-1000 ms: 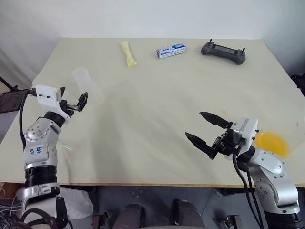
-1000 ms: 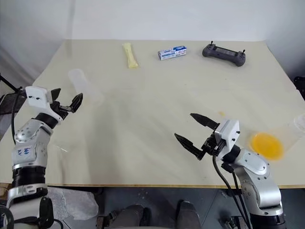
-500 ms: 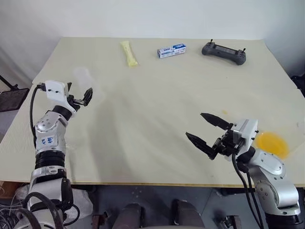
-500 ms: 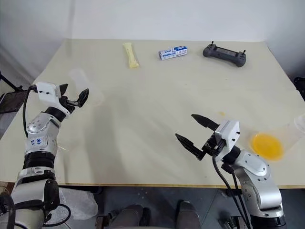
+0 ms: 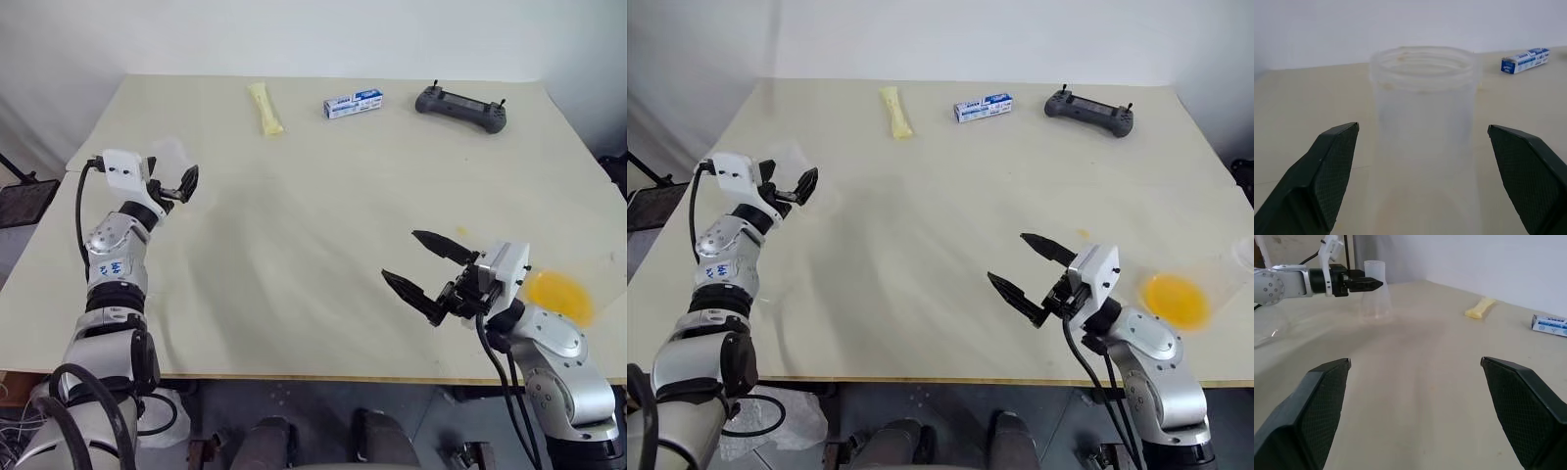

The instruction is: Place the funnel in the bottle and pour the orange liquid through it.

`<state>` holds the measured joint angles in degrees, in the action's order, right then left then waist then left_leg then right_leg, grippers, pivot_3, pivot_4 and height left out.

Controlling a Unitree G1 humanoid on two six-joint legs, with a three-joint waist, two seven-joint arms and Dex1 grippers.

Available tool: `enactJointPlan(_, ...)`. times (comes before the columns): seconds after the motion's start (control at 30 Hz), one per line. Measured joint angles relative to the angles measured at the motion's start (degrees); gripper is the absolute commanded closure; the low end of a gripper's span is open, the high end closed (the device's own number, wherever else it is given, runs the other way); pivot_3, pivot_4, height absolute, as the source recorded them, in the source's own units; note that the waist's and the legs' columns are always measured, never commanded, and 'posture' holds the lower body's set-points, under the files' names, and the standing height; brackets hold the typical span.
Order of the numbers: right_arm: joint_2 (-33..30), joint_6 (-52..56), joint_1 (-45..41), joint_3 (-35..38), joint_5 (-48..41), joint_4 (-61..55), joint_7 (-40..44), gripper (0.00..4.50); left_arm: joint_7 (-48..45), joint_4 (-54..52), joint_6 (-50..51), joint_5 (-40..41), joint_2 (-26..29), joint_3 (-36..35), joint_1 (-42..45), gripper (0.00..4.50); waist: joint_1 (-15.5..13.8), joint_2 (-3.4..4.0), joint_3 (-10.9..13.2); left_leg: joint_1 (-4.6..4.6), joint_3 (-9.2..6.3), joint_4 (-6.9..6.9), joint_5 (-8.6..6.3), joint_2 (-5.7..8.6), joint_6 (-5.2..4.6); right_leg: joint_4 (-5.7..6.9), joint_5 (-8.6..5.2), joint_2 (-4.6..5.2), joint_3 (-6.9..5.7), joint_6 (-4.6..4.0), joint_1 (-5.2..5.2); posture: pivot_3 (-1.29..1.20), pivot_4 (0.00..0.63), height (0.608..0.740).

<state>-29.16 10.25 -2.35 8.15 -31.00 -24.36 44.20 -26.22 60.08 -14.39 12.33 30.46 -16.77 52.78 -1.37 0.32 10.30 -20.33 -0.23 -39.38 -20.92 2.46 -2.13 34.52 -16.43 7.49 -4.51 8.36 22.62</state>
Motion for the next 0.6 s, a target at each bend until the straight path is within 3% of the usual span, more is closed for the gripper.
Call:
enactJointPlan(0.2,-0.03,0.00,-0.08,0.23,0.00,-0.03,-0.19,0.04,-0.87,3.69,-2.06,-0.65,-0.02,0.13,2.54,0.00,0.05,-0.04,0.02,0.00,0.04,0.00,0.00,0.00,0.00,0.02,0.00,0.00,-0.02,0.00,0.02,0.00,0.150,0.740)
enactJointPlan(0.3,-0.03,0.00,-0.07,0.78,0.02,-0.03,-0.45,0.00,-1.37,4.18,-2.29,-0.95,-0.08,0.30,2.94,0.64,0.06,-0.04,0.02,0.00,0.04,0.00,0.00,-0.01,0.00,0.03,0.00,0.00,-0.02,0.00,0.03,0.00,0.150,0.740)
enactJointPlan(0.47,-0.03,-0.05,0.07,0.98,0.05,-0.14,-0.72,0.00,-1.56,5.27,-2.47,-1.22,-0.09,0.28,3.46,2.11,0.00,-0.05,0.02,0.00,0.04,-0.03,0.00,0.00,0.00,0.08,0.00,0.02,-0.02,0.00,0.03,0.00,0.150,0.740)
enactJointPlan(0.6,-0.03,-0.11,0.50,0.98,0.07,-0.29,-0.83,0.00,-2.45,5.41,-2.83,-1.21,-0.10,0.30,3.47,2.13,0.01,-0.06,0.02,0.00,0.04,-0.05,0.00,0.00,0.00,0.10,0.00,0.02,-0.02,0.01,0.03,0.00,0.150,0.740)
